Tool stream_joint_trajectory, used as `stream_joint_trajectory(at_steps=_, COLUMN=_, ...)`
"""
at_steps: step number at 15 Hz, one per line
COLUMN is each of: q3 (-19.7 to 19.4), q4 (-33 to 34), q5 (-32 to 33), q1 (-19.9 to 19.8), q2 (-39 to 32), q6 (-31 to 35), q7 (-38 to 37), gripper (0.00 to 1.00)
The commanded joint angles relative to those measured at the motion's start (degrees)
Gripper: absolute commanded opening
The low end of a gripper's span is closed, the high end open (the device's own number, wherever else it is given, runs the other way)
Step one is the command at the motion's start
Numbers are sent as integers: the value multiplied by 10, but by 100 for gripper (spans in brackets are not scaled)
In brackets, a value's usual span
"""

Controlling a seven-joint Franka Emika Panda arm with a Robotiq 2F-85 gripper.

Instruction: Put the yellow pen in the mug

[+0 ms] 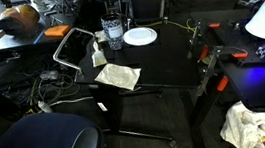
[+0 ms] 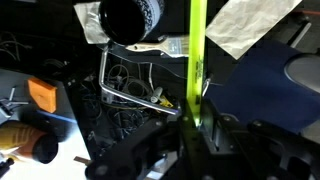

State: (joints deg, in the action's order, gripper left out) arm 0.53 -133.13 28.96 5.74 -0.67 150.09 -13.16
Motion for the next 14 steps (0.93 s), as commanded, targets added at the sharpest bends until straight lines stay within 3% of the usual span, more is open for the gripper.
stream_joint_trajectory(at_steps=1, q3=1, q4=7, q5=126, q1=-15, q2=12, q6=-21, q7=-157, gripper=5)
stream_joint_trajectory(at_steps=6, q3=10, q4=18, q5=265, q1=-12, q2=6, q6=-88, q7=-393, gripper=5)
stream_joint_trajectory(at_steps=14, q3=33, q4=13, q5=408, q1=-2, q2=3, q6=-154, q7=-723, gripper=5)
